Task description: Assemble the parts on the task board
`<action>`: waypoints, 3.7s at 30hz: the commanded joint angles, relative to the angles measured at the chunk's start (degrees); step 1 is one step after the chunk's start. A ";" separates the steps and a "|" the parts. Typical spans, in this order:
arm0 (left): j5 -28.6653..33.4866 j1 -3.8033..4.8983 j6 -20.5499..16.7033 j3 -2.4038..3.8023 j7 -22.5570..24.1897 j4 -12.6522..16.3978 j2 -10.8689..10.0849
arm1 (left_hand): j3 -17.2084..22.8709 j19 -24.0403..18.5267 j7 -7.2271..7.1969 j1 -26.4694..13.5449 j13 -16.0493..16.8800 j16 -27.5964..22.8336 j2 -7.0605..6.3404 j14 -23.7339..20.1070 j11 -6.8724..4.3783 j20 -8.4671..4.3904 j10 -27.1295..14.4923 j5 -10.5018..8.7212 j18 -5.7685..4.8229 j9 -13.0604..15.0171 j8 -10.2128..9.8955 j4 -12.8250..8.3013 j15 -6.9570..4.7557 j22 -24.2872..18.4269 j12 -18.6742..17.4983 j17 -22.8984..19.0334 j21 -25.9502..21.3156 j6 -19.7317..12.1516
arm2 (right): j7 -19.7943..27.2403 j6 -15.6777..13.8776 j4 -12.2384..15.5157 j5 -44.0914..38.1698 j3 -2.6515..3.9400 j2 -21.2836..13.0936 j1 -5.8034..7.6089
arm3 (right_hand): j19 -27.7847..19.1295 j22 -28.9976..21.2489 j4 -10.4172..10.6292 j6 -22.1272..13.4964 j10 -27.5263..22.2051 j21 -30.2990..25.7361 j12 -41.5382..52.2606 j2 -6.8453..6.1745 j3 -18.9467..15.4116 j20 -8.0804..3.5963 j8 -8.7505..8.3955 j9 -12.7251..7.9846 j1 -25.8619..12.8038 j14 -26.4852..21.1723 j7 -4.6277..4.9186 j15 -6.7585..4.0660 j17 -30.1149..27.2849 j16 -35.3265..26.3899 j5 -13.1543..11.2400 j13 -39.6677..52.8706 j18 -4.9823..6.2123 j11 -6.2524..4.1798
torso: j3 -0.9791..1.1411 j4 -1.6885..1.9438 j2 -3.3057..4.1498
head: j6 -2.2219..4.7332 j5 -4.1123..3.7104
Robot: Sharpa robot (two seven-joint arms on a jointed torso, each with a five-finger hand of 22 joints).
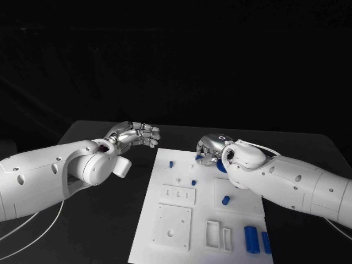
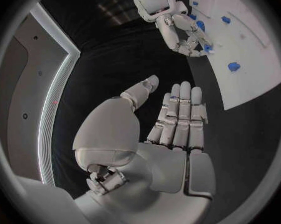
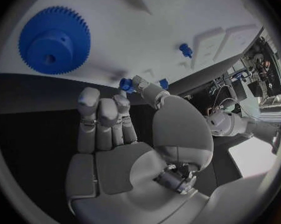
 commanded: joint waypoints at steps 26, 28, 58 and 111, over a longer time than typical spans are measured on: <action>-0.38 0.09 0.88 0.05 0.21 -0.55 0.75 | 0.32 -0.31 1.42 -0.48 0.10 0.26 -0.35 -0.49 0.04 -0.06 -0.53 -0.17 0.38 -0.06 -0.38 0.12 0.11 1.09 -0.37 -0.10 0.31 -0.50 | 0.06 -0.72 0.34 -0.72 -0.05 1.73 0.00 | 0.07 0.83 -0.17 2.24 0.29 0.27 0.13 0.47 0.76 0.24 0.09 0.78 0.48 0.16 1.42 -0.37 0.12 -0.34 0.15 -0.07 3.36 0.03 | -0.11 -0.02 0.00 | -0.10 0.23; -0.38 0.09 0.93 0.04 0.20 -0.63 0.90 | 0.32 -0.31 1.42 -0.49 0.10 0.26 -0.34 -0.49 0.04 -0.05 -0.53 -0.17 0.38 -0.06 -0.38 0.12 0.12 1.09 -0.37 -0.10 0.31 -0.50 | 0.05 -0.52 0.29 -0.72 -0.05 1.83 0.00 | 0.07 0.83 -0.17 2.24 0.29 0.27 0.13 0.45 0.77 0.24 0.09 0.79 0.48 0.16 1.43 -0.37 0.12 -0.34 0.15 -0.07 3.36 0.03 | -0.13 -0.08 0.03 | -0.12 0.20; -0.38 0.09 0.92 0.04 0.20 -0.85 0.98 | 0.33 -0.33 1.42 -0.51 0.13 0.29 -0.32 -0.51 0.04 -0.05 -0.54 -0.17 0.39 -0.06 -0.39 0.13 0.12 1.09 -0.40 -0.13 0.34 -0.53 | -0.71 -1.07 0.02 -1.77 -0.07 2.41 0.05 | 0.01 0.80 -0.36 1.84 0.05 0.23 -0.03 -0.62 1.34 0.29 -0.18 0.76 0.54 0.17 1.60 -0.24 0.16 -0.52 0.15 -0.19 3.36 0.19 | 0.02 0.01 -0.02 | -0.29 0.26; -0.38 0.09 0.90 0.04 0.08 -0.60 0.70 | 0.36 -0.37 1.42 -0.49 0.17 0.34 -0.36 -0.54 0.04 -0.05 -0.53 -0.20 0.39 -0.05 -0.38 0.10 0.12 1.07 -0.44 -0.18 0.37 -0.53 | -0.57 -1.89 -1.24 -0.69 -1.66 4.08 0.12 | -0.26 0.65 0.01 -1.15 -1.24 -0.16 -0.97 -3.38 2.44 0.52 -2.02 0.22 1.57 0.25 2.83 0.80 0.29 -1.33 0.14 -1.08 3.36 1.35 | -0.05 0.00 -0.01 | -0.97 0.48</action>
